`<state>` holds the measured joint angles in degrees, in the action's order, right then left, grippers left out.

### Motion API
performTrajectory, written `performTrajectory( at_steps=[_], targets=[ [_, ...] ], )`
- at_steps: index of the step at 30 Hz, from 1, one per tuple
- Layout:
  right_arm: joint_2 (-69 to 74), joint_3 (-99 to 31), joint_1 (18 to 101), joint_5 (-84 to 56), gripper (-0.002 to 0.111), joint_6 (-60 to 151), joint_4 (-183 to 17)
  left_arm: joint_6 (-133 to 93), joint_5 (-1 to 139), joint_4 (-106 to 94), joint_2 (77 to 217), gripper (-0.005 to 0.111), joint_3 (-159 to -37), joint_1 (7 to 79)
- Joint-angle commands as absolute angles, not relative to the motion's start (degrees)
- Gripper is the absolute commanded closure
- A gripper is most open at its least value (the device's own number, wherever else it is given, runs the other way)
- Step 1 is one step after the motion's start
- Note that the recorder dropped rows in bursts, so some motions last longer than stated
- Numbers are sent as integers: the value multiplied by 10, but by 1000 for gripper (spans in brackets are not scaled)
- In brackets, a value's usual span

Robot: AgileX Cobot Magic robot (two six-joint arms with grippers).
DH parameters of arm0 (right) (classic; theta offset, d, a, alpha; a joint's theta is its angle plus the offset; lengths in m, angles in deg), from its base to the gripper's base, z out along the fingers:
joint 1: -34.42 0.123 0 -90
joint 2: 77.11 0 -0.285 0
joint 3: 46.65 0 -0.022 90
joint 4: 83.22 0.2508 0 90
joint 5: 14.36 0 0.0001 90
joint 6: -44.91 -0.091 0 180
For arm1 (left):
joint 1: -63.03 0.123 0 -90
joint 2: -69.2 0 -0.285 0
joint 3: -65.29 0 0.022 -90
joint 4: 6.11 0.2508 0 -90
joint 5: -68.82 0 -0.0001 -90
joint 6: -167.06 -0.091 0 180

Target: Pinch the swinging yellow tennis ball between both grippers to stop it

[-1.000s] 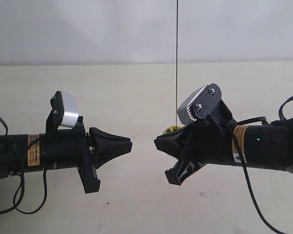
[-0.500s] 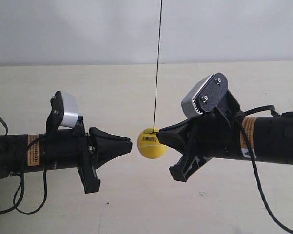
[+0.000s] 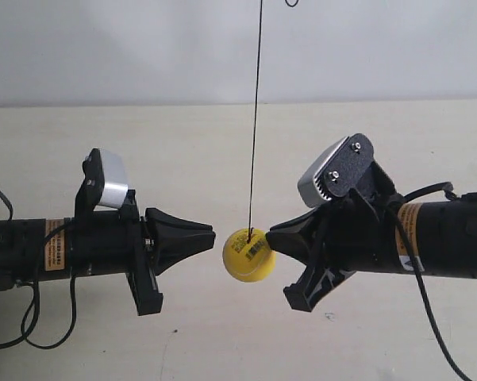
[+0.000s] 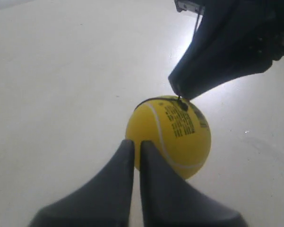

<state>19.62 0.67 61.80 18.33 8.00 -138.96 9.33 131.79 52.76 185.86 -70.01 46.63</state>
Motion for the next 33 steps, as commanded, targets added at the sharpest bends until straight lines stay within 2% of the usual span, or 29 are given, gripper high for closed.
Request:
performTrajectory(
  at_steps=[1,16,22,33],
  targets=[
    [194,14,635,204,108,75,-1411,91,1322,533,1860,102,-702,465],
    [194,14,636,197,108,83,-1409,93,1322,547,1860,102,-702,465],
    [193,13,636,117,108,156,-1312,93,1322,547,1860,102,-702,465],
    [193,13,636,110,108,176,-1298,93,1323,548,1860,102,-702,463]
  ],
)
